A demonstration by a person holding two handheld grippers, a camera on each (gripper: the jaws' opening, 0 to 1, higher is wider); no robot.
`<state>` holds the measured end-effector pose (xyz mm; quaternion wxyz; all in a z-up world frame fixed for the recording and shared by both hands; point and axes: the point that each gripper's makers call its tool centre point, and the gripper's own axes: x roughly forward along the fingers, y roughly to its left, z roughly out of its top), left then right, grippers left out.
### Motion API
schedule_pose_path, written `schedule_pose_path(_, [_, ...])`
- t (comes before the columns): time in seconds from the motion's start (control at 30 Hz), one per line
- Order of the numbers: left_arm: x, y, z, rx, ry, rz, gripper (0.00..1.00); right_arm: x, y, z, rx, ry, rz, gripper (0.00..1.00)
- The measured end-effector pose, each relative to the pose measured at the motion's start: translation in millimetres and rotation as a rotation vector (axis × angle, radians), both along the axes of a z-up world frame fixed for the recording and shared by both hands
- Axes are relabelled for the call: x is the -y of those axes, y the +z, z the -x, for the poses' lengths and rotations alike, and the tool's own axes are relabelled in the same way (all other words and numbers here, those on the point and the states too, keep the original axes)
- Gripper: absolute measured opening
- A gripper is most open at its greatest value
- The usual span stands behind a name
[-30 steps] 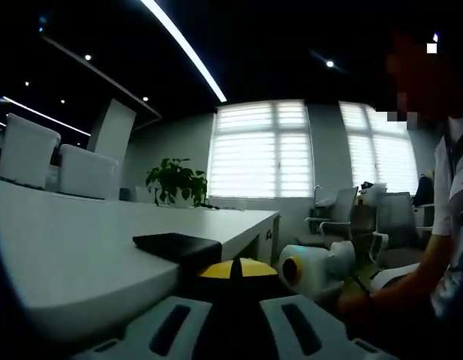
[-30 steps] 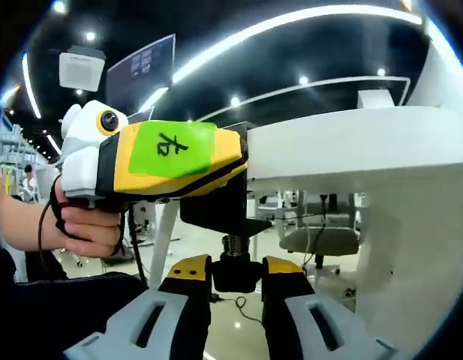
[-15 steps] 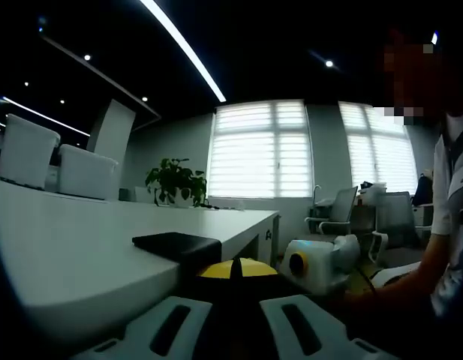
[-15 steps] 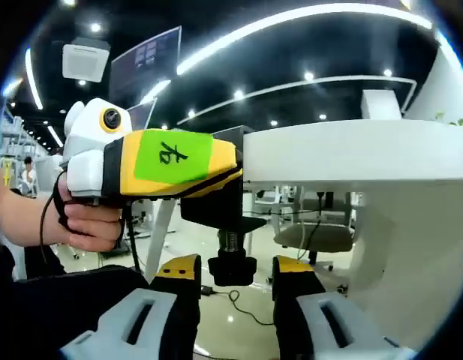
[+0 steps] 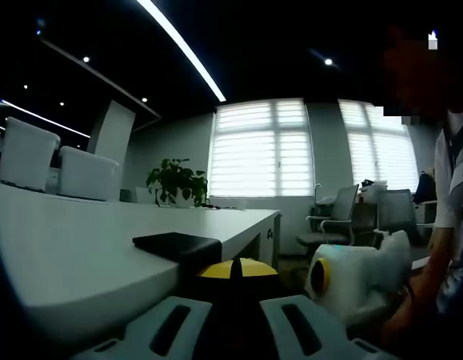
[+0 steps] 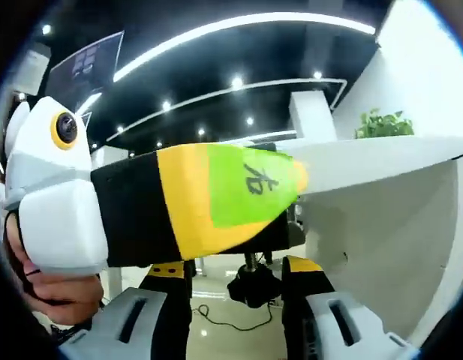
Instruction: Clamp the fixed fixture on the desktop, loosen the retaining clip, secure it to the edge of the desk, and tighten the retaining clip.
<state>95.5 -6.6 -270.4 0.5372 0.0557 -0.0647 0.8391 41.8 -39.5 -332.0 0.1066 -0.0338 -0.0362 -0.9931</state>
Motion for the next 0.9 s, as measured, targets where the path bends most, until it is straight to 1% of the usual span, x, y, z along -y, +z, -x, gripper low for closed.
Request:
schedule_pose_path(0.1, [0,0.4,-0.5,0.003,-0.004,-0.008,0.01,-7,-2.0,5,0.0,-0.017,0.01,0.32])
schedule_pose_path(0.17, [0,0.6,-0.6,0.004,-0.007,-0.011,0.01,-12,-3.1,7,0.007,-0.022,0.008,0.28])
schedule_pose_path(0.3, [-1,0.3,-0.4,0.001,-0.006,-0.008,0.01,-11,-4.0,7,0.01,-0.014,0.0,0.27])
schedule_pose_path(0.47, [-1,0.3,-0.2,0.003,-0.007,-0.008,0.01,-11,-4.0,6,-0.019,0.018,-0.021,0.27])
schedule_pose_path(0.53, [-1,0.3,-0.3,0.004,-0.007,-0.008,0.01,-9,-2.7,4,-0.043,0.063,-0.017,0.27])
schedule_pose_path(0.63, [-1,0.3,-0.4,0.002,-0.008,-0.008,0.01,-6,-1.5,4,-0.087,0.173,-0.022,0.27])
schedule_pose_path(0.67, [-2,0.2,-0.4,0.002,-0.009,-0.007,0.01,-3,1.3,2,-0.115,0.227,-0.008,0.27])
schedule_pose_path(0.7, [-2,0.1,-0.4,0.003,-0.009,-0.006,0.01,-2,1.8,1,-0.129,0.268,0.007,0.27])
schedule_pose_path(0.77, [-1,0.1,-0.2,0.006,-0.011,-0.008,0.01,-1,2.6,-2,-0.156,0.328,-0.002,0.27])
schedule_pose_path(0.83, [-1,0.1,-0.1,0.005,-0.011,-0.008,0.01,0,1.9,-2,-0.165,0.386,-0.005,0.27])
schedule_pose_path(0.9, [-1,0.1,-0.4,0.005,-0.012,-0.008,0.01,3,2.3,-4,-0.175,0.435,-0.026,0.27])
